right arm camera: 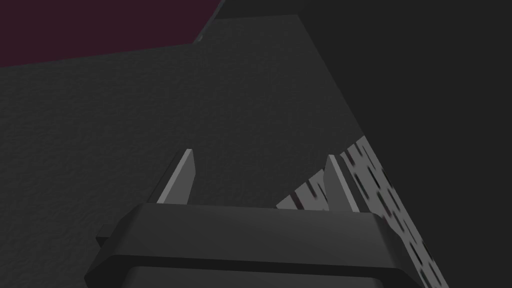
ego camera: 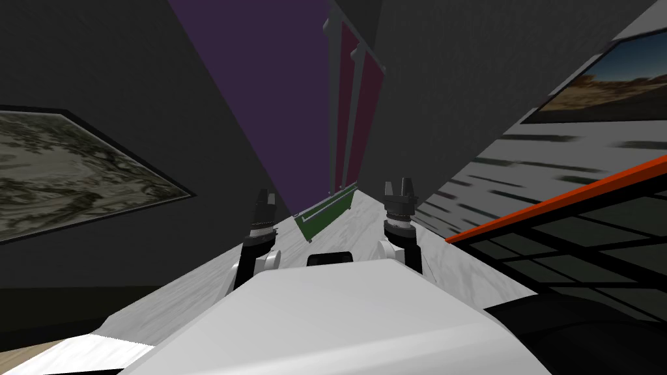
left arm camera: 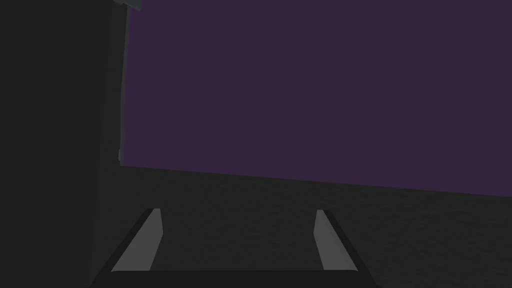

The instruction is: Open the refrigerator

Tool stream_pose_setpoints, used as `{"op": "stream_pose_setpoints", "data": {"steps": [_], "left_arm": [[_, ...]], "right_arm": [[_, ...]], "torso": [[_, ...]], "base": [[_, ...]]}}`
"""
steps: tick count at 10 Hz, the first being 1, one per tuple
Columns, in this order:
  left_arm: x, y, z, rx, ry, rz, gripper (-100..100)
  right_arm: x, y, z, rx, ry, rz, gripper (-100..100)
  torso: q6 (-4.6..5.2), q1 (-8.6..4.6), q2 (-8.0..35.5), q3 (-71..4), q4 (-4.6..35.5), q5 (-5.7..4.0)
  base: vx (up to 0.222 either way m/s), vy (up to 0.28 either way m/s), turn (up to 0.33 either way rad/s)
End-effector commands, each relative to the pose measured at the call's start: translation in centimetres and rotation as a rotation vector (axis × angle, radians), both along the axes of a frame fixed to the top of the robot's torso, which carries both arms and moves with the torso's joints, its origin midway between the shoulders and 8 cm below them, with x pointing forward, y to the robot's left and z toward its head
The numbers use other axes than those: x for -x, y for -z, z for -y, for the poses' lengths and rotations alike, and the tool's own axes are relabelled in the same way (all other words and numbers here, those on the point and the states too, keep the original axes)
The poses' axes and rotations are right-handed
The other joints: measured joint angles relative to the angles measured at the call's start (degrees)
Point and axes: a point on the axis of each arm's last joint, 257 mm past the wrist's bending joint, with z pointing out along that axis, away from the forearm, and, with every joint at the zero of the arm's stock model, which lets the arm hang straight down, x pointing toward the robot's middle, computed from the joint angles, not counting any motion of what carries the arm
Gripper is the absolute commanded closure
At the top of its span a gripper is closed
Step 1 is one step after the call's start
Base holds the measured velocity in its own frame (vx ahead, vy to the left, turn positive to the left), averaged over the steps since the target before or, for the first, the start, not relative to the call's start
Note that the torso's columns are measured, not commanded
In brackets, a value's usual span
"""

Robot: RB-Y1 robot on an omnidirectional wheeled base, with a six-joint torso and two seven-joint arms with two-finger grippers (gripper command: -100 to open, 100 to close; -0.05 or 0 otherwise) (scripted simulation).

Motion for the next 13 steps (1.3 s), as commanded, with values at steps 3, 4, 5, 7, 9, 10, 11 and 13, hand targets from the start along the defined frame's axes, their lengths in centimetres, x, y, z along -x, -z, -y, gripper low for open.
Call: {"op": "stream_pose_setpoints", "data": {"steps": [3, 4, 5, 7, 9, 10, 11, 13], "left_arm": [[0.0, 0.0, 0.0, 0.0, 0.0, 0.0, 0], [0.0, 0.0, 0.0, 0.0, 0.0, 0.0, 0], [0.0, 0.0, 0.0, 0.0, 0.0, 0.0, 0], [0.0, 0.0, 0.0, 0.0, 0.0, 0.0, 0], [0.0, 0.0, 0.0, 0.0, 0.0, 0.0, 0], [-0.4, 0.9, 0.3, -0.025, 0.018, -0.022, -100], [-0.7, 1.4, 0.3, -0.035, 0.025, -0.034, -100], [-1.6, 3.6, 0.4, -0.053, 0.043, -0.081, -100]], "right_arm": [[0.0, 0.0, 0.0, 0.0, 0.0, 0.0, 0], [0.0, 0.0, 0.0, 0.0, 0.0, 0.0, 0], [0.0, 0.0, 0.0, 0.0, 0.0, 0.0, 0], [0.0, 0.0, 0.0, 0.0, 0.0, 0.0, 0], [0.0, 0.0, 0.0, 0.0, 0.0, 0.0, 0], [0.0, 0.0, 0.0, 0.0, 0.0, 0.0, 0], [0.0, 0.0, 0.0, 0.0, 0.0, 0.0, 0], [0.0, 0.0, 0.0, 0.0, 0.0, 0.0, 0]], "torso": [[0.0, 0.0, 10.0, -20.1, 10.1, 0.0], [0.0, 0.0, 14.2, -28.5, 14.2, 0.0], [0.0, 0.0, 18.5, -36.9, 18.5, 0.0], [0.0, 0.0, 26.9, -53.8, 26.9, 0.0], [0.0, 0.0, 35.4, -70.7, 35.4, 0.0], [0.0, 0.0, 39.6, -79.2, 39.6, 0.0], [0.0, 0.03, 41.5, -83.1, 41.5, 0.01], [0.0, 0.03, 42.2, -84.5, 42.2, 0.01]], "base": [[0.0, 0.0, 0.0], [0.0, 0.0, 0.0], [0.0, 0.0, 0.0], [0.0, 0.0, 0.0], [0.0, 0.0, 0.0], [0.011, 0.003, -0.007], [0.011, 0.007, -0.011], [0.018, 0.013, -0.015]]}}
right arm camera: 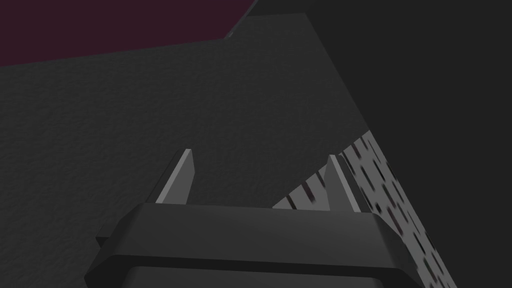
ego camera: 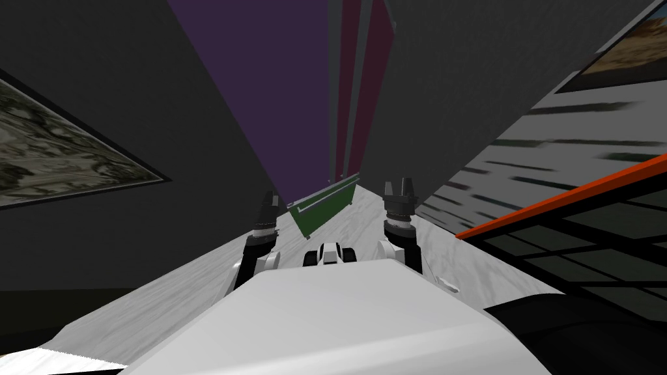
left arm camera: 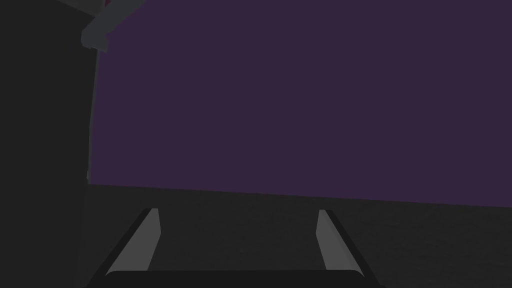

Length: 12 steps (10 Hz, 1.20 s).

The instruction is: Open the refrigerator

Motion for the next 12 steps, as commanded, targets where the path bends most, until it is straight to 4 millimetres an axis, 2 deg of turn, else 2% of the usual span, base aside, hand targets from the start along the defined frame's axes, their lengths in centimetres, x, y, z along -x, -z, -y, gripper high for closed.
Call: {"op": "stream_pose_setpoints", "data": {"steps": [1, 11, 12], "left_arm": [[-1.1, 2.4, -0.2, -0.016, 0.015, -0.05, -100], [-4.2, 12.6, -1.0, -0.01, 0.031, -0.251, -100], [-4.3, 12.9, -1.0, -0.009, 0.03, -0.256, -100]], "right_arm": [[0.0, 0.0, 0.0, 0.0, 0.0, 0.0, 0], [0.0, 0.0, 0.0, 0.0, 0.0, 0.0, 0], [0.0, 0.0, 0.0, 0.0, 0.0, 0.0, 0]], "torso": [[0.0, -0.01, 0.0, 0.0, 0.1, 0.0], [0.0, -0.01, 0.1, 0.0, 0.1, -0.01], [0.0, -0.03, 0.1, 0.0, 0.1, -0.01]], "base": [[0.02, 0.014, -0.009], [0.021, 0.015, -0.014], [0.014, 0.01, -0.006]]}}
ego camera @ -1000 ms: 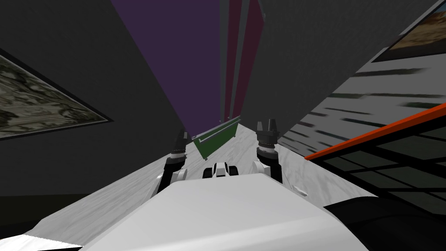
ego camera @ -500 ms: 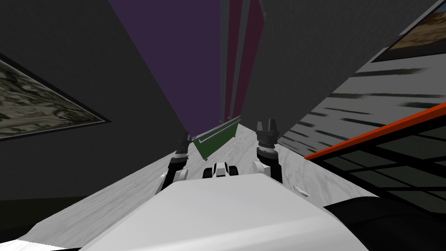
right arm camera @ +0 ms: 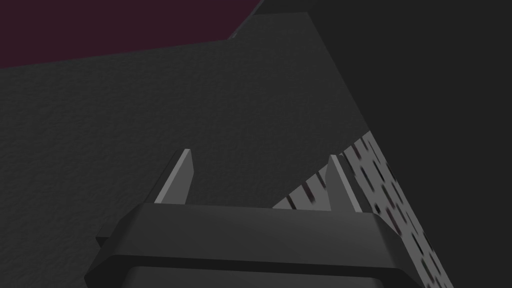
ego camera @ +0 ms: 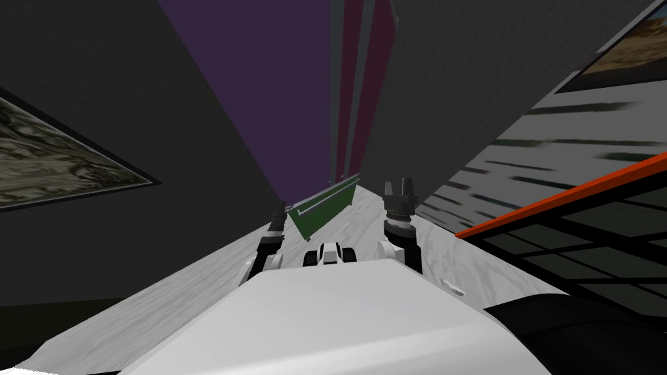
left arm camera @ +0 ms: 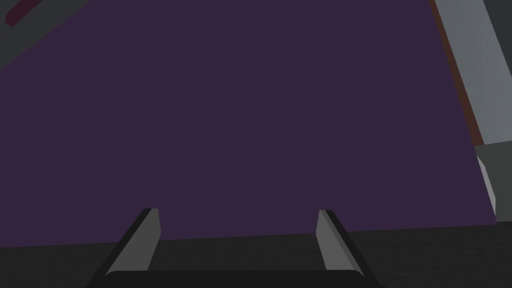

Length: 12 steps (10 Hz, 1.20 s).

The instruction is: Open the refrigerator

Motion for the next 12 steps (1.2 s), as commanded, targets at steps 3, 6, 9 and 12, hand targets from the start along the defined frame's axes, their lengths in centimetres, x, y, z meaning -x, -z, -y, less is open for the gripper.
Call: {"op": "stream_pose_setpoints", "data": {"steps": [3, 6, 9, 12], "left_arm": [[-1.1, 4.7, -0.5, 0.008, -0.001, -0.089, -100], [-1.4, 7.5, -0.7, 0.017, -0.005, -0.145, -100], [-1.7, 11.4, -0.8, 0.035, -0.01, -0.22, -100], [-1.7, 14.1, -0.8, 0.05, -0.014, -0.272, -100]], "right_arm": [[0.0, 0.0, 0.0, 0.0, 0.0, 0.0, 0], [0.0, 0.0, 0.0, 0.0, 0.0, 0.0, 0], [0.0, 0.0, 0.0, 0.0, 0.0, 0.0, 0], [0.0, 0.0, 0.0, 0.0, 0.0, 0.0, 0]], "torso": [[0.0, 0.02, 0.0, 0.0, 0.0, 0.0], [0.0, -0.01, 0.0, 0.0, 0.0, 0.0], [0.0, 0.01, 0.0, 0.0, 0.0, 0.0], [0.0, -0.01, 0.0, 0.0, 0.0, 0.0]], "base": [[0.019, 0.014, -0.015], [0.02, 0.012, -0.013], [0.027, 0.018, -0.018], [0.025, 0.017, -0.014]]}}
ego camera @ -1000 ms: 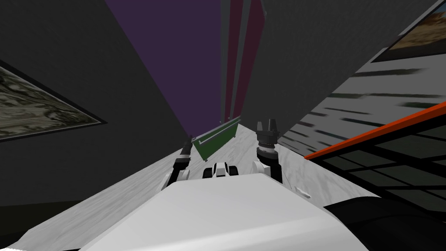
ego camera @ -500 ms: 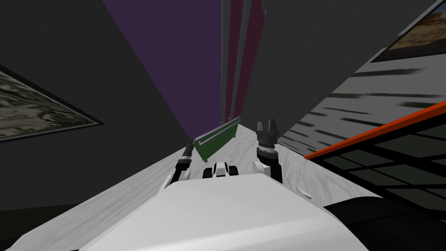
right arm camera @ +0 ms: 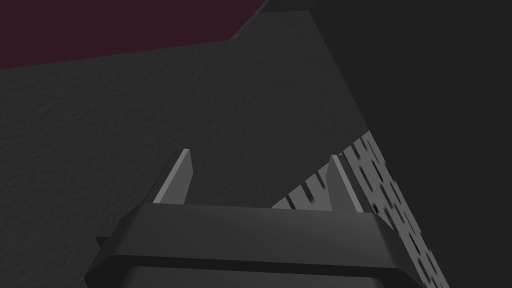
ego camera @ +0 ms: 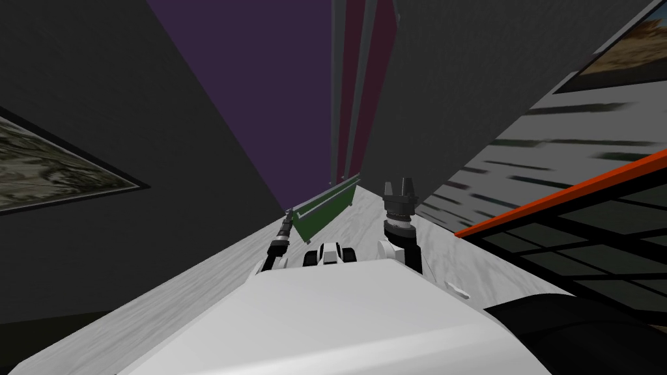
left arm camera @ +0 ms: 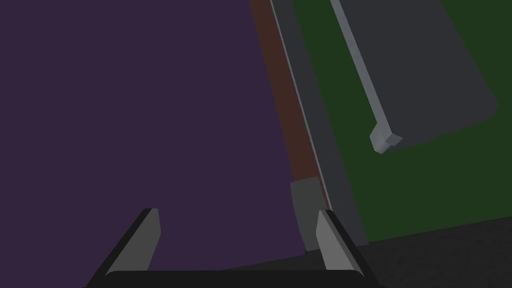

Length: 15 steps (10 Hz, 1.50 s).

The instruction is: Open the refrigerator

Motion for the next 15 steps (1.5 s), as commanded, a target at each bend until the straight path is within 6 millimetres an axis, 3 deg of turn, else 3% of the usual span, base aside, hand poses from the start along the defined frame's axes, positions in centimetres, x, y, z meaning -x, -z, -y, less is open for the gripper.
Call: {"op": "stream_pose_setpoints", "data": {"steps": [1, 8, 11, 13, 15], "left_arm": [[-0.1, 2.2, 0.1, 0.012, -0.004, -0.044, -100], [0.7, 9.6, 1.0, 0.064, -0.017, -0.191, -100], [1.3, 12.4, 2.3, 0.104, -0.022, -0.248, -100], [1.4, 13.4, 3.6, 0.139, -0.026, -0.269, -100], [1.2, 13.1, 3.3, 0.128, -0.024, -0.262, -100]], "right_arm": [[0.0, 0.0, 0.0, 0.0, 0.0, 0.0, 0], [0.0, 0.0, 0.0, 0.0, 0.0, 0.0, 0], [0.0, 0.0, 0.0, 0.0, 0.0, 0.0, 0], [0.0, 0.0, 0.0, 0.0, 0.0, 0.0, 0], [0.0, 0.0, 0.0, 0.0, 0.0, 0.0, 0]], "torso": [[0.0, -0.01, 0.0, 0.0, 0.0, -0.01], [0.0, -0.01, 0.0, 0.0, 0.0, 0.0], [0.0, 0.01, 0.0, 0.0, 0.0, 0.0], [0.0, 0.01, 0.0, 0.0, 0.0, 0.0], [0.0, -0.01, 0.0, 0.0, 0.0, -0.01]], "base": [[0.011, 0.012, -0.008], [0.021, 0.016, -0.015], [0.018, 0.014, -0.014], [0.017, 0.013, -0.009], [0.004, 0.002, -0.001]]}}
